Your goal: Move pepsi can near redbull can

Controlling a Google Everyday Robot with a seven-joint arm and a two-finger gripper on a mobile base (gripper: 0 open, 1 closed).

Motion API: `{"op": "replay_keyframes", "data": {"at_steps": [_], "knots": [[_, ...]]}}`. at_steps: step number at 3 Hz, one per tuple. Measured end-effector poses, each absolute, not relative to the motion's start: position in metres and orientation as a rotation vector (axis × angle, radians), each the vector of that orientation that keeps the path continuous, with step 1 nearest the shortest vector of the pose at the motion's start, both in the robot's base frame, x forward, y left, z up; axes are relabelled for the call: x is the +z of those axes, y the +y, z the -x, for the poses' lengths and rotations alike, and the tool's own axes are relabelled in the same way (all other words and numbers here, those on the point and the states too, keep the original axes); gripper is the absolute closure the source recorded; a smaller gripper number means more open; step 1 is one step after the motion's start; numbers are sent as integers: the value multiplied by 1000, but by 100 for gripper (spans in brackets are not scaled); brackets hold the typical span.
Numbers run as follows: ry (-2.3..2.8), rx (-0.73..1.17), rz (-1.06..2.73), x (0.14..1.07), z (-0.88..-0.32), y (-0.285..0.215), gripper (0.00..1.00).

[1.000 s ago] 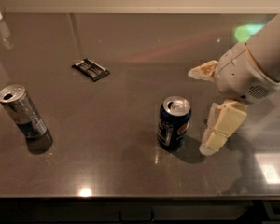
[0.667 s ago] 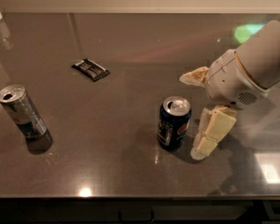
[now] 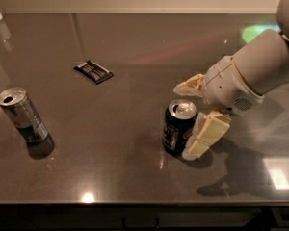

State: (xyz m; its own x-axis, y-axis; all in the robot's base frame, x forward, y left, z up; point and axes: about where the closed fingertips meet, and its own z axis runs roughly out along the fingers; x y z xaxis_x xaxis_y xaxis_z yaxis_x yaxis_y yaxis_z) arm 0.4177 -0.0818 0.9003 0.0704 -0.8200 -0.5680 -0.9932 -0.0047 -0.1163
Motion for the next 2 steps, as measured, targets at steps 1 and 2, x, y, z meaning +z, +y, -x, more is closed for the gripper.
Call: {"op": "replay_keyframes", "data": {"at_steps": [1,2], "knots": [[1783,486,1874,898,-421,-77,38],[1781,498,1874,898,-425,-74,62]]}}
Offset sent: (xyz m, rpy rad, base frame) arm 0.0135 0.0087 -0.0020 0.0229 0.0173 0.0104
